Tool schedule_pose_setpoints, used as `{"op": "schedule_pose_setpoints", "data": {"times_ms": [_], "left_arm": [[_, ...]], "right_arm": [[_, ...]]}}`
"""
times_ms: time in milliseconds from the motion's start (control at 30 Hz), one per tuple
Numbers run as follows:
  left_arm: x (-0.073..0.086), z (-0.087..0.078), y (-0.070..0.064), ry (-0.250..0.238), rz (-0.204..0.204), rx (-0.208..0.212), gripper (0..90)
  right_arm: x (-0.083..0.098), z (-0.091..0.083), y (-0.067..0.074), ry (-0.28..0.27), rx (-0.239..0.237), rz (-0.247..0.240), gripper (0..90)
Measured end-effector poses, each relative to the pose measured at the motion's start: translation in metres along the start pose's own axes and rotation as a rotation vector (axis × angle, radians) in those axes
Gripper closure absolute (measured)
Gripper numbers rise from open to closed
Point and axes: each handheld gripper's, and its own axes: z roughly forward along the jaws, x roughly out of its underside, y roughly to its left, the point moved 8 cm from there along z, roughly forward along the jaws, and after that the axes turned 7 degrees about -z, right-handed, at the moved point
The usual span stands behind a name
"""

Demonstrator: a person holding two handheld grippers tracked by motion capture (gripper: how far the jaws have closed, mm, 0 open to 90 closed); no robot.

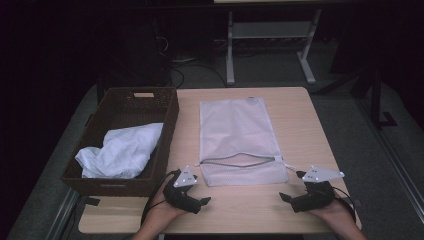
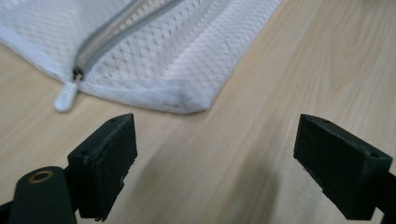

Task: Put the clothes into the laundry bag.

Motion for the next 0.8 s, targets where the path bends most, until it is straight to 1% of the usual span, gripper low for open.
{"op": "schedule_pose_setpoints", "data": {"times_ms": [67, 100, 167, 233, 400, 467, 500, 533, 667, 767, 800], "left_arm": [[0.000, 0.001, 0.000, 0.001, -0.014, 0.012, 13.0], [-0.001, 0.002, -0.001, 0.001, -0.009, 0.013, 13.0], [-0.003, 0.002, -0.002, -0.002, -0.004, 0.016, 13.0], [-0.003, 0.002, -0.003, -0.001, -0.010, 0.022, 13.0], [-0.003, 0.002, -0.001, -0.007, -0.010, 0.022, 13.0], [-0.003, 0.001, -0.001, -0.007, -0.003, 0.024, 13.0], [-0.003, 0.001, -0.001, -0.005, -0.001, 0.023, 13.0], [-0.003, 0.000, -0.001, -0.002, 0.000, 0.023, 13.0], [-0.004, -0.001, 0.000, 0.000, 0.004, 0.027, 13.0], [-0.004, -0.001, -0.001, 0.002, 0.015, 0.036, 13.0], [-0.004, -0.001, -0.002, 0.003, 0.019, 0.037, 13.0]], "right_arm": [[-0.001, -0.002, -0.001, -0.004, 0.010, 0.003, 2.5], [-0.001, -0.003, -0.001, -0.006, 0.015, 0.003, 2.5], [-0.002, -0.004, -0.002, -0.012, 0.013, 0.004, 2.7], [-0.003, -0.005, -0.003, -0.011, 0.011, 0.001, 2.7], [-0.004, -0.004, -0.004, -0.009, -0.002, 0.008, 2.8], [-0.006, -0.004, -0.003, -0.016, -0.008, 0.011, 2.9], [-0.009, -0.004, -0.003, -0.020, -0.008, 0.001, 2.9], [-0.009, -0.004, -0.003, -0.020, -0.008, 0.001, 2.9], [-0.014, -0.005, -0.003, -0.027, 0.001, 0.000, 2.9], [-0.020, -0.007, -0.006, -0.056, 0.014, 0.014, 6.2], [-0.021, -0.006, -0.007, -0.053, 0.014, 0.017, 6.1]]}}
